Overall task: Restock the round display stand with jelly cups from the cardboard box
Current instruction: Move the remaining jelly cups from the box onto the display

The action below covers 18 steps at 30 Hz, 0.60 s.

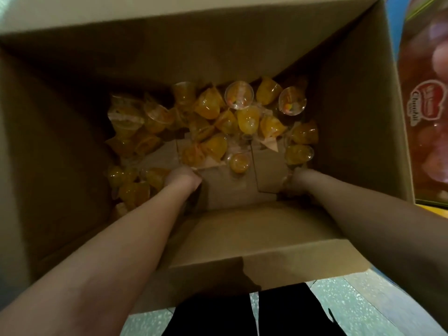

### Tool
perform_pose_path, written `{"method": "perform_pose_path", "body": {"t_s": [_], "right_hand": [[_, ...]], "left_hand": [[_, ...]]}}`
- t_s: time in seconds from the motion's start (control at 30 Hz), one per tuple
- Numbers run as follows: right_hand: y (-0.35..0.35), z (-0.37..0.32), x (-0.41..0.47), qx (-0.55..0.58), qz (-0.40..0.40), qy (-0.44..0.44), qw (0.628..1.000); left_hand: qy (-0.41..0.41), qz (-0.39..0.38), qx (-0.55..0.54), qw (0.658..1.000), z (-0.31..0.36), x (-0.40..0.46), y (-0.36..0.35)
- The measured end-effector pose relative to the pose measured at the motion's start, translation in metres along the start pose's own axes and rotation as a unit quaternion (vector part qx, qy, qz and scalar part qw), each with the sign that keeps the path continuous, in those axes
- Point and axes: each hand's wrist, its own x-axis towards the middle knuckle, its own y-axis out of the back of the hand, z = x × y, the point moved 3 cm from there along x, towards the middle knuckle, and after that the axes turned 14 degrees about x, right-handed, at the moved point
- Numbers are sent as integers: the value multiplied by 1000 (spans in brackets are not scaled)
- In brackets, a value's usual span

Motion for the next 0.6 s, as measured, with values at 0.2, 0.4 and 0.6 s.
{"method": "perform_pose_path", "body": {"t_s": [0.2,0.4,0.6], "right_hand": [[0,-5,4,-46,-33,11,998],[37,-20,-70,4,8,27,1000],[68,22,-157,278,78,172,942]], "left_hand": [[31,-4,-22,999,0,-12,16],[28,41,-200,979,-22,-65,38],[-88,26,-453,887,13,-172,46]]}}
